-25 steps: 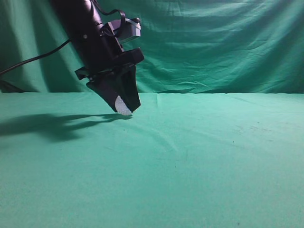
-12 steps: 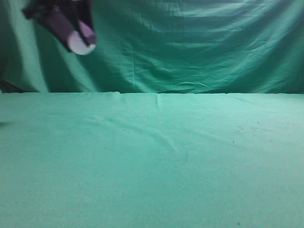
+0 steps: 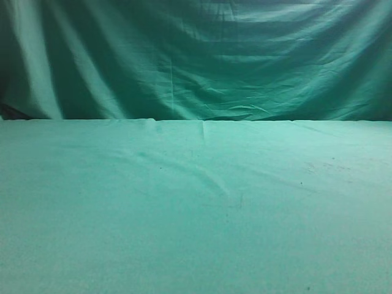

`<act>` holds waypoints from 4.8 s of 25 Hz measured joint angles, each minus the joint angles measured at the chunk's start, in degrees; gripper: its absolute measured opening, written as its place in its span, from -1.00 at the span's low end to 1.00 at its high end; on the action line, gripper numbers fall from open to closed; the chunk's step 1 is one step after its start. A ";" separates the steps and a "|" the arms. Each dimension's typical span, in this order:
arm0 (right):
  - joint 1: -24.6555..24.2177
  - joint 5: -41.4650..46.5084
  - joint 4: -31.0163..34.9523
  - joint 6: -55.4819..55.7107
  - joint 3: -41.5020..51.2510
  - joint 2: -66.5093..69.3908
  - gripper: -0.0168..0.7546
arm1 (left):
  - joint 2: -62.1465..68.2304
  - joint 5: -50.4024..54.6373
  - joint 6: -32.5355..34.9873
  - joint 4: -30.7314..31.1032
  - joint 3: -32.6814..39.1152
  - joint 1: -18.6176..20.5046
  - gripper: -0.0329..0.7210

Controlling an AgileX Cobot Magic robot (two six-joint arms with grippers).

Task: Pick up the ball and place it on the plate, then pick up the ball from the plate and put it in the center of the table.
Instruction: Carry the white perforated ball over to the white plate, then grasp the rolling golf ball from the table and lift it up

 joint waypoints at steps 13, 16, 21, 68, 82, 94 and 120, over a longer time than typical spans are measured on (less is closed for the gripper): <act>0.00 0.00 0.00 0.00 0.00 0.00 -0.83 | 0.40 1.10 -14.75 20.38 0.39 0.17 -0.09; 0.00 0.00 0.00 0.00 0.00 0.00 -0.83 | 2.33 0.72 -14.98 20.51 0.49 0.17 -0.09; 0.00 -5.19 8.14 0.39 0.00 0.00 -0.83 | 5.93 0.24 -15.08 19.31 0.63 1.86 -0.09; 17.51 21.99 -13.66 10.01 -42.00 58.86 -0.83 | 13.44 -7.18 -9.69 14.21 4.68 9.57 -0.09; 17.51 21.78 -12.55 10.11 -42.04 58.86 -0.83 | 14.10 -7.36 -5.40 8.73 2.65 9.57 0.80; 17.51 27.72 -12.74 10.01 -43.22 58.86 -0.83 | 13.14 8.99 6.58 -13.18 -11.41 9.57 0.49; 21.46 34.98 -7.69 7.53 -45.16 56.73 -0.83 | -37.99 -7.01 25.77 -27.23 25.31 -2.67 -0.91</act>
